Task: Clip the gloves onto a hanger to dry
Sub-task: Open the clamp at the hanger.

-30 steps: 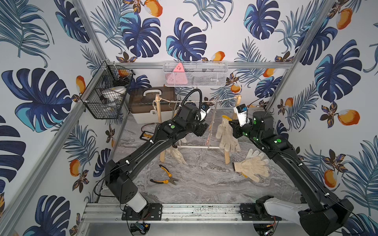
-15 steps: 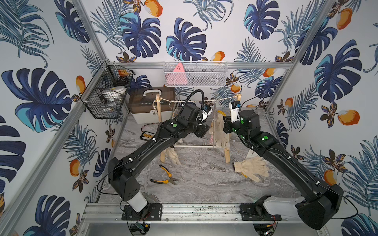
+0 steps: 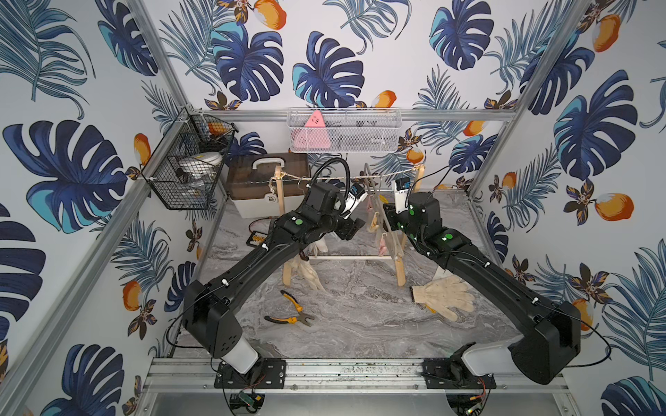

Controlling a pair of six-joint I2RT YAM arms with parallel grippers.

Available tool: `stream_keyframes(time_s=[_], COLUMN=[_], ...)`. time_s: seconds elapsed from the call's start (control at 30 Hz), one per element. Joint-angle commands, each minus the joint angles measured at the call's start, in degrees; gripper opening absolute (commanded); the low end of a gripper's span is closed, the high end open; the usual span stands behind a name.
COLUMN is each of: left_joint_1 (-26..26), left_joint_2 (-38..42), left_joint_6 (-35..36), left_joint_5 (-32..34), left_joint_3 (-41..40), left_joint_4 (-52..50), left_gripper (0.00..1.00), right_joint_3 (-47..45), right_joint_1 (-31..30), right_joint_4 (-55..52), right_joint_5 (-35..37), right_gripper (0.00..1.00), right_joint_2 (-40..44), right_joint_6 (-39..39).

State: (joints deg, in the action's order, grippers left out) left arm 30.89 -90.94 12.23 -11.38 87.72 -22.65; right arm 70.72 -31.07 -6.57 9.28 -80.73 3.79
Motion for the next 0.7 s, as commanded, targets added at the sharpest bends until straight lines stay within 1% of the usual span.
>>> stream_keyframes(time_s=[0.0,0.17,0.27,0.37,0.67], left_joint_1=[-1.18,-1.92,-2.07,-2.27,-3.3], left_joint_2=[-0.08,-1.86,-2.39,-2.76,-4.81], left_joint_6=[4.41,8.79,13.56,16.86,21.69], left_joint_5=[-4.52,-4.61,-4.94,-2.56,-0.15], left_joint_3=[0.56,1.62,1.4,1.13,2.8], left_joint_4=[2.49,1.57,1.29,2.64,5.58], left_gripper=[0.7,0.71,0.72,0.73,0.73], right_joint_3=[-0.22,-0.55,-1.99,-2.27,-1.32], right_joint_1=[-0.04,0.39,0.91,1.7,4.13], right_joint_4=[5.06,8.45,12.38,13.85,13.97], right_joint_5=[-2.6,-7.09,-10.71,-14.02,-16.95], right_gripper=[0.0,0.0,0.0,0.0,0.0], right_joint_2=[-1.11,-2.97,-3.8,-4.59,-5.44], right_joint_6=[-1.54,-3.33,-4.54,-5.32,-5.51])
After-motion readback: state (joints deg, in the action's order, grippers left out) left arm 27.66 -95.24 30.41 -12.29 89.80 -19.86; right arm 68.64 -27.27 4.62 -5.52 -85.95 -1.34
